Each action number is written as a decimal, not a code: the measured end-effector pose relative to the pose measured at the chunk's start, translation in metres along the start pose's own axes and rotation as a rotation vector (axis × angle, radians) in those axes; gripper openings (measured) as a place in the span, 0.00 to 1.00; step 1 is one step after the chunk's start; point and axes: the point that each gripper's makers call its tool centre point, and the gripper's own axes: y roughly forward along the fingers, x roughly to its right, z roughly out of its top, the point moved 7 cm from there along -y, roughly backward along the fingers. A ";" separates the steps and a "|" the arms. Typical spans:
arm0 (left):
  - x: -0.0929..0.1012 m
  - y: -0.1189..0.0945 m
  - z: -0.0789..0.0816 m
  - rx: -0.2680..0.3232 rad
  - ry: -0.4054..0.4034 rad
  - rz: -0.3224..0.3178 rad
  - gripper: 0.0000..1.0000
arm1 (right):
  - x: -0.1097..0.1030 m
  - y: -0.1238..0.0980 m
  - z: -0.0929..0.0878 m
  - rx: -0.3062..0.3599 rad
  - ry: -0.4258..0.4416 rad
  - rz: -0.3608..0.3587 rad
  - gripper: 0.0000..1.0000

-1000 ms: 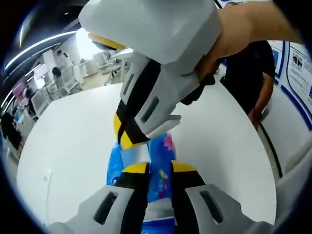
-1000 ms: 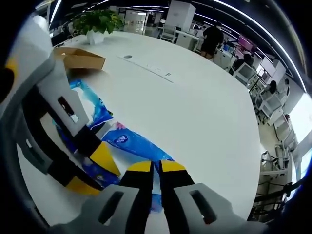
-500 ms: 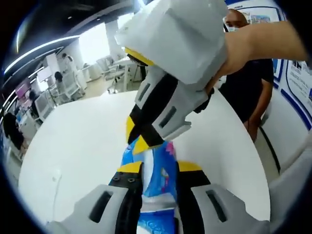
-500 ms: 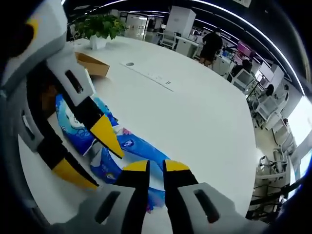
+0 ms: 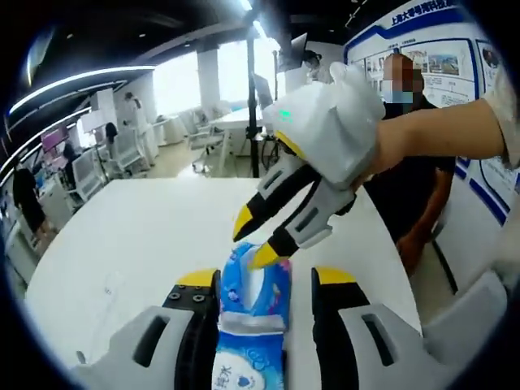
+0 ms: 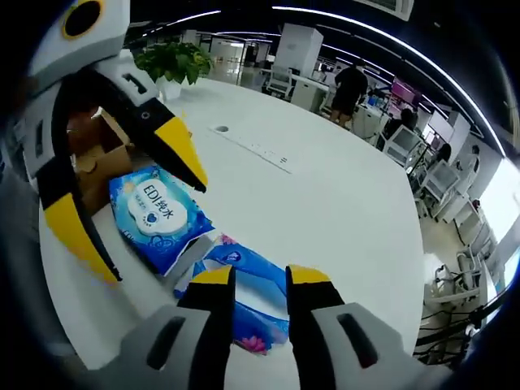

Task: Operate the shoe box by opening the lid, removing the specified soft item, and placing it in the target area until the item is outside and the box remains undamaged.

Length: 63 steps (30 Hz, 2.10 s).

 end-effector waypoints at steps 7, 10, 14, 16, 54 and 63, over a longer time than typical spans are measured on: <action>-0.010 -0.036 -0.002 0.035 -0.046 0.039 0.55 | -0.012 -0.012 0.006 -0.003 -0.001 0.018 0.32; -0.012 -0.051 -0.005 0.048 -0.074 0.054 0.58 | -0.017 -0.016 0.009 0.001 -0.001 0.023 0.35; -0.011 -0.070 -0.011 0.056 -0.105 0.080 0.63 | -0.023 -0.023 0.015 0.013 0.001 0.029 0.38; -0.010 -0.080 -0.013 0.064 -0.124 0.092 0.65 | -0.027 -0.027 0.018 0.017 0.006 0.035 0.40; 0.000 -0.245 -0.072 0.123 -0.247 0.316 1.00 | -0.119 -0.055 0.091 0.091 -0.070 0.256 0.70; 0.008 -0.271 -0.096 0.120 -0.258 0.350 1.00 | -0.147 -0.047 0.105 0.073 -0.143 0.390 0.70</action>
